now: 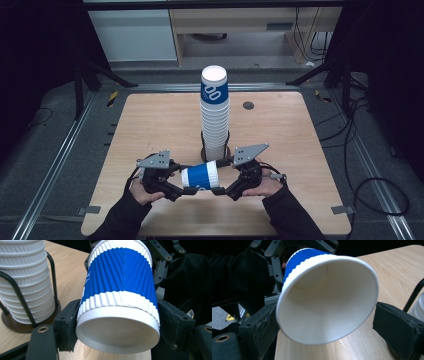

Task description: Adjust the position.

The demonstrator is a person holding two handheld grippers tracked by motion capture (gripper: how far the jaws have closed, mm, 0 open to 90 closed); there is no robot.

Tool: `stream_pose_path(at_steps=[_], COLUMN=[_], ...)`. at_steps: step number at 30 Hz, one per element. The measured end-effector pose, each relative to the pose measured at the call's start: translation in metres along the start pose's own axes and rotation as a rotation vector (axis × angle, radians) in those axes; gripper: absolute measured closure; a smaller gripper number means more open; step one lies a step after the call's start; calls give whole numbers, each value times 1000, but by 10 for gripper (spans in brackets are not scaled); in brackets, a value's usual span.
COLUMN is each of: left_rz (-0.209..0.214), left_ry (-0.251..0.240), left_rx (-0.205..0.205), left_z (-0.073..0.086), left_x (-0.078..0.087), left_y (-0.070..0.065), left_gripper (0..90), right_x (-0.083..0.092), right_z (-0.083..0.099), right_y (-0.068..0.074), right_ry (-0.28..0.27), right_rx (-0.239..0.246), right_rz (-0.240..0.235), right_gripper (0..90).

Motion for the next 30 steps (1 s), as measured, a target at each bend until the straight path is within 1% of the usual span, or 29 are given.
stream_pose_path(at_steps=[4, 8, 18, 22, 25, 28, 30], left_rz=[6, 9, 19, 24, 37, 34, 39], left_ry=[11, 16, 21, 18, 25, 36, 32], left_rx=[-4, -3, 3, -5, -9, -13, -10], left_z=[0, 0, 1, 1, 1, 1, 1], left_x=[-3, -3, -3, -3, -5, -6, -6], left_y=[-1, -1, 0, 0, -1, -2, -1], left_gripper=[256, 256, 259, 258, 258, 259, 259], right_x=[-3, -5, -5, -5, -6, -8, -8], right_z=[0, 0, 1, 1, 0, 0, 1], right_y=[1, 2, 2, 2, 4, 5, 5], right_ry=[-2, 1, 8, 3, -7, 1, 0], right_rx=[0, 4, 10, 12, 10, 16, 16], right_rz=[-11, -26, -38, -42, -53, -63, -68], right_gripper=[91, 115, 131, 126, 112, 129, 136])
Point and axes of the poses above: each handheld gripper's, and its own axes: x roughly backward along the jaws, z roughly out of its underside, y roughly to its left, the point moved 2 cm from there along -x, roughly forward along the jaws, and after that the axes turned 14 degrees about z, right-handed, at the moved point
